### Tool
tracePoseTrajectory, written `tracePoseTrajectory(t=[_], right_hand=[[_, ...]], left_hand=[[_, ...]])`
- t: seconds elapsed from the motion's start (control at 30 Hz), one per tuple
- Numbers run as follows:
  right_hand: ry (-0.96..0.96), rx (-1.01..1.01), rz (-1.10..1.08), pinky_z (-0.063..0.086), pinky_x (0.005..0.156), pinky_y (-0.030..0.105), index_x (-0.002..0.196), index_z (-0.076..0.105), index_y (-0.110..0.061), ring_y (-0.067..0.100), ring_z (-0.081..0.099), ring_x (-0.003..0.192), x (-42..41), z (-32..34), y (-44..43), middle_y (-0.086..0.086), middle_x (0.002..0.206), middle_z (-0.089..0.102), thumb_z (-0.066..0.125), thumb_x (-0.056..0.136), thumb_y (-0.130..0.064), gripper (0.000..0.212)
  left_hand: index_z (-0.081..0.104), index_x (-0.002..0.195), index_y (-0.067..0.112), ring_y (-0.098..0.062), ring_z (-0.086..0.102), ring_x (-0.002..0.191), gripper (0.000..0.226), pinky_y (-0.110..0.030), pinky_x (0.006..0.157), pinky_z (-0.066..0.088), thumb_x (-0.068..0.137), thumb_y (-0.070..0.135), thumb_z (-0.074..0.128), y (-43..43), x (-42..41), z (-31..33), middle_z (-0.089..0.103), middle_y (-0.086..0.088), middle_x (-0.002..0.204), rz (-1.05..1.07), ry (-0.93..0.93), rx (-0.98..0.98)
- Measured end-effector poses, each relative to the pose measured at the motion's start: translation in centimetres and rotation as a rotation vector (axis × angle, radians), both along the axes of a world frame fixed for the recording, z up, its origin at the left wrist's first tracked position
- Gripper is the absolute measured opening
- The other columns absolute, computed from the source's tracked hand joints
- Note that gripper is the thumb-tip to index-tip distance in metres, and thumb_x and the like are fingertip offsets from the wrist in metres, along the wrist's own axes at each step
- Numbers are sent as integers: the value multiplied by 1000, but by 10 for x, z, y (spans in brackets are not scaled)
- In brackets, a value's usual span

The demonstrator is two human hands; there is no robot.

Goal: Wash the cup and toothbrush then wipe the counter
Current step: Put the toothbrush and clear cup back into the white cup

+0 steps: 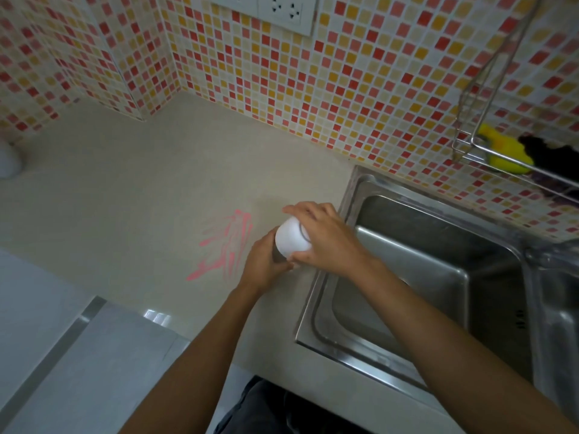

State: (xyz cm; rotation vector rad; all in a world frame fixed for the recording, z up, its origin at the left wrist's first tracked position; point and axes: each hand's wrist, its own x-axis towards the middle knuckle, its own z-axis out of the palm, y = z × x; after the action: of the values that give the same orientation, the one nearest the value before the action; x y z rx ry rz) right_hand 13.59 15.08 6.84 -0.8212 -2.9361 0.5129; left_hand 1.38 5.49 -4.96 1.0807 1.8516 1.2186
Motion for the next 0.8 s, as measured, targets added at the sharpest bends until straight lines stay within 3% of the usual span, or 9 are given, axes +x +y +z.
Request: tracePoseTrajectory(t=[0.13,0.23,0.3,0.37,0.43,0.57,0.67,0.8], right_hand=[[-28,12,-17,38,100,44,139,40,-32,24,35,126,-16,-6,-7,-7,150,34,65,75,-59,74],[86,-169,-98,31,106,38,136,46,-25,23,37,128,-21,-16,-7,-2,146,40,36,90,-56,56],[163,-192,-106,26,107,30,133,51,-17,19,40,128,-23,-25,-6,3,140,46,23,96,-42,53],[182,-186,-111,22,105,25,131,52,-12,17,43,127,-24,-33,-5,5,135,50,21,98,-32,50],[178,-195,-133,21,102,22,130,53,-9,18,44,125,-26,-40,-5,7,134,52,23,97,-30,49],[196,-186,-180,22,98,18,126,55,-10,20,49,118,-28,-56,-8,6,129,55,18,97,-36,54],[199,-166,-196,23,96,18,123,57,-11,19,50,114,-29,-61,-9,5,126,56,15,96,-37,56],[166,-146,-199,27,98,23,123,55,-13,21,51,113,-29,-61,-10,4,126,55,12,95,-40,58]], left_hand=[[35,143,31,-16,62,111,87,-43,87,57,69,24,80,-5,2,1,60,2,126,-17,-61,-11],[35,137,42,-12,55,122,86,-39,97,52,66,40,83,-9,9,1,53,6,136,25,-45,37],[37,136,41,-4,56,116,85,-27,93,52,66,40,85,-8,13,5,55,16,130,73,-8,50],[43,123,48,11,56,106,72,-7,83,46,69,26,85,-7,16,8,58,31,114,99,2,67],[44,119,44,25,50,101,67,3,79,38,71,19,84,-7,17,6,56,37,105,114,25,67],[43,126,42,13,56,100,68,-7,83,46,69,34,78,-8,15,1,59,20,114,92,-8,28],[43,126,43,9,59,100,69,-15,84,51,65,42,75,-9,14,-1,61,19,113,79,-15,41],[45,133,29,-7,61,103,76,-24,86,53,64,42,76,-8,13,-3,61,11,117,62,-31,11]])
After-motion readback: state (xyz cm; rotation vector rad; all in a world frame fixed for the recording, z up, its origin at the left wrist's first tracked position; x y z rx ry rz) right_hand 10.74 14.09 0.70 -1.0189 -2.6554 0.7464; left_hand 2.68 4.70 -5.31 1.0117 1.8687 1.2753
